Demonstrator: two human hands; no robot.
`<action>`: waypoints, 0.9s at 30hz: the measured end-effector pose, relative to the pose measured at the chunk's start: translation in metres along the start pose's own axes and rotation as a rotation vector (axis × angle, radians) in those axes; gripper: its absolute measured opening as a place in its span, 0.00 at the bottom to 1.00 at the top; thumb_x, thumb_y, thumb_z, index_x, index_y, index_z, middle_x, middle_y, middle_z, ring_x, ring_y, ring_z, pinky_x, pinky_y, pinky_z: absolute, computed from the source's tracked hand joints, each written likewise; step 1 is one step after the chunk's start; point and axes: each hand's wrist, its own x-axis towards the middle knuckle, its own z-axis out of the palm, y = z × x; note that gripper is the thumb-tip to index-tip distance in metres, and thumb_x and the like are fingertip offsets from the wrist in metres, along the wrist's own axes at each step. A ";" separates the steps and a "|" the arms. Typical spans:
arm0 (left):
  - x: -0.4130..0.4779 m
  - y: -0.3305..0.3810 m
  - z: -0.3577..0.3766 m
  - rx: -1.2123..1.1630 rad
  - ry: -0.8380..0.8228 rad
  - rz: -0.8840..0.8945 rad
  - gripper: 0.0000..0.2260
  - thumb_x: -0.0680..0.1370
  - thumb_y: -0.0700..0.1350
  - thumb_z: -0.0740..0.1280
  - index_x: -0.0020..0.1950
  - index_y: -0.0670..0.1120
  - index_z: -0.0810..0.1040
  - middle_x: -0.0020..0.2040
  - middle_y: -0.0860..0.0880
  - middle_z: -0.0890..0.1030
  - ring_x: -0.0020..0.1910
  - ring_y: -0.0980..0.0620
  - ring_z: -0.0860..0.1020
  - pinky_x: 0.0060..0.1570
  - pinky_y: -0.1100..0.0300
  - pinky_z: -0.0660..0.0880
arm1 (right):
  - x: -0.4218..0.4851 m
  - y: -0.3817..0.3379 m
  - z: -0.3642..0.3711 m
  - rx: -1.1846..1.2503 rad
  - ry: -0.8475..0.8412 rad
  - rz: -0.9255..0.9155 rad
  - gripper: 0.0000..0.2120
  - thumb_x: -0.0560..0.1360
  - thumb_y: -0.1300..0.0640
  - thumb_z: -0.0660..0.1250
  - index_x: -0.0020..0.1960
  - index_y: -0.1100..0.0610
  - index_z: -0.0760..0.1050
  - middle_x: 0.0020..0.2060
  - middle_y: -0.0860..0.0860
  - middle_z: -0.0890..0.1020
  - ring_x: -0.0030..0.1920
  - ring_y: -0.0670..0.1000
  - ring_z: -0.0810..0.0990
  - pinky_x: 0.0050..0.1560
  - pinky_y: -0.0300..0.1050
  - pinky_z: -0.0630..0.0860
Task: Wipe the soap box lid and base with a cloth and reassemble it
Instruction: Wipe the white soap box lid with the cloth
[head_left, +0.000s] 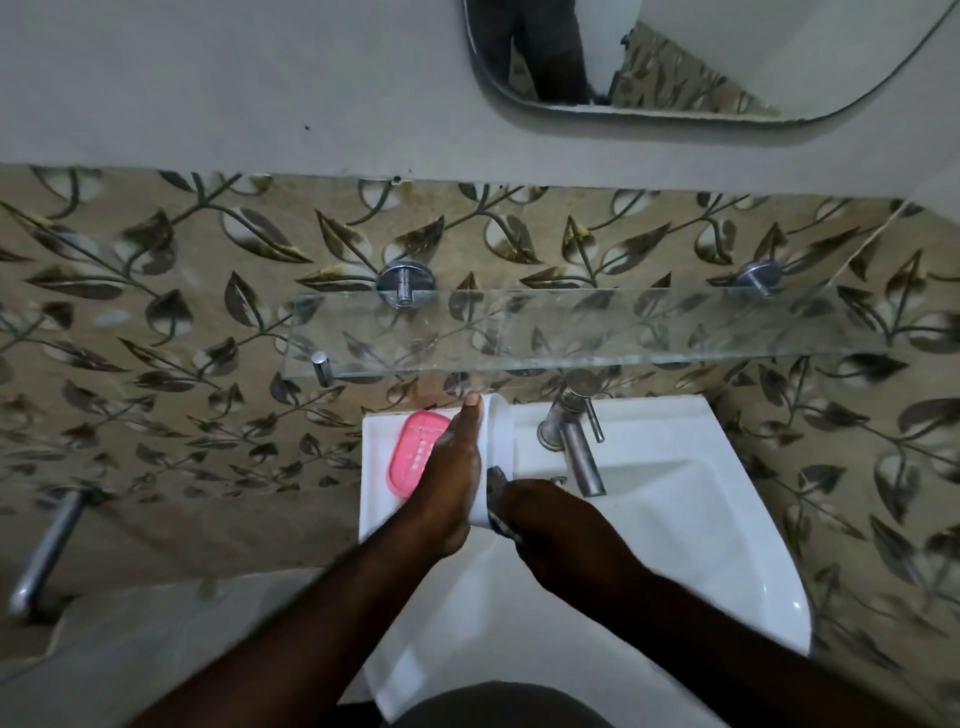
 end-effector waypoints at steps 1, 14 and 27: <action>0.001 0.000 0.001 -0.027 0.027 -0.012 0.18 0.79 0.57 0.63 0.63 0.46 0.77 0.52 0.44 0.82 0.54 0.42 0.79 0.60 0.48 0.75 | 0.001 0.003 0.001 -0.030 0.010 -0.036 0.17 0.70 0.62 0.60 0.57 0.49 0.72 0.50 0.50 0.82 0.51 0.48 0.76 0.51 0.41 0.74; 0.008 -0.006 -0.014 -0.019 -0.099 -0.087 0.11 0.81 0.54 0.60 0.44 0.51 0.76 0.31 0.52 0.81 0.37 0.51 0.78 0.38 0.59 0.75 | -0.010 0.005 0.020 0.012 0.079 -0.020 0.19 0.75 0.61 0.68 0.64 0.47 0.74 0.58 0.41 0.80 0.57 0.43 0.80 0.59 0.37 0.75; 0.005 -0.033 -0.041 -0.082 -0.275 -0.067 0.48 0.62 0.58 0.79 0.70 0.32 0.64 0.47 0.38 0.78 0.40 0.46 0.80 0.35 0.58 0.77 | 0.019 -0.039 -0.024 0.703 -0.024 0.372 0.06 0.74 0.67 0.69 0.42 0.58 0.78 0.28 0.53 0.80 0.27 0.51 0.80 0.26 0.47 0.77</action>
